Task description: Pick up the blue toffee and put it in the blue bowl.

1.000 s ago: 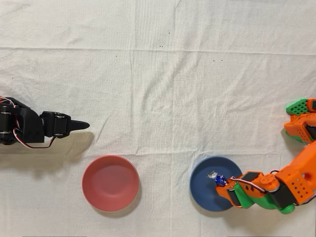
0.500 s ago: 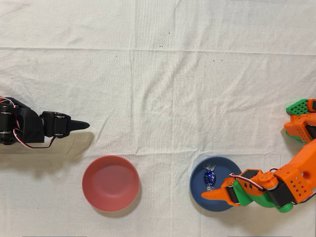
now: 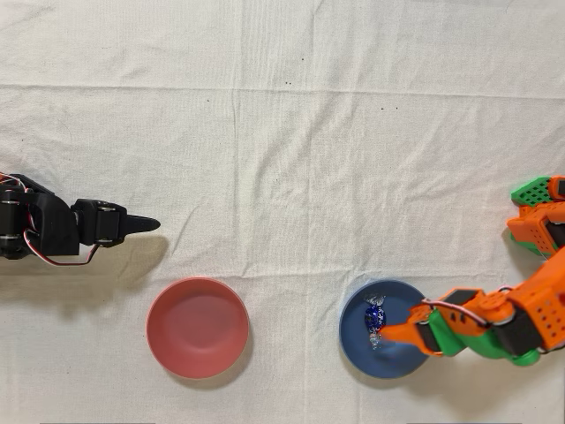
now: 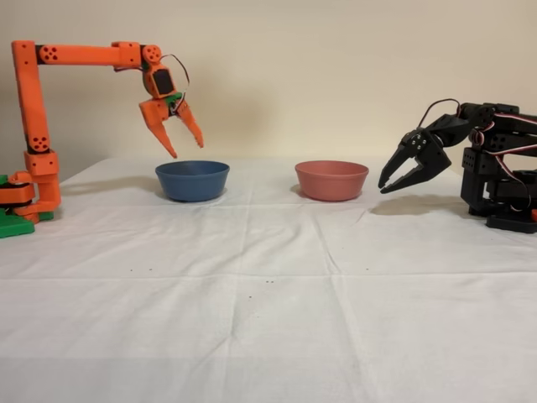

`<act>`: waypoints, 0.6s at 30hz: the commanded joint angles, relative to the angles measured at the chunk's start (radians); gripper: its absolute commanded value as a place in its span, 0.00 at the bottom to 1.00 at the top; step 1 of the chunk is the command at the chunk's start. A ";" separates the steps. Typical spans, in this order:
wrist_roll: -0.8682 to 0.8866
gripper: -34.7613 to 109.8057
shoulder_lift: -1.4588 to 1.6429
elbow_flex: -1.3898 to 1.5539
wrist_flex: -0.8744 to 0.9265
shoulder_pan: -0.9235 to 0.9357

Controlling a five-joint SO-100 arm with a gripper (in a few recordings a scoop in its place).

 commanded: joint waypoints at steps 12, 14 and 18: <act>-0.140 0.24 0.690 0.374 -0.058 0.342; -0.201 0.24 0.804 0.483 -0.140 0.411; -0.239 0.24 0.948 0.620 -0.149 0.491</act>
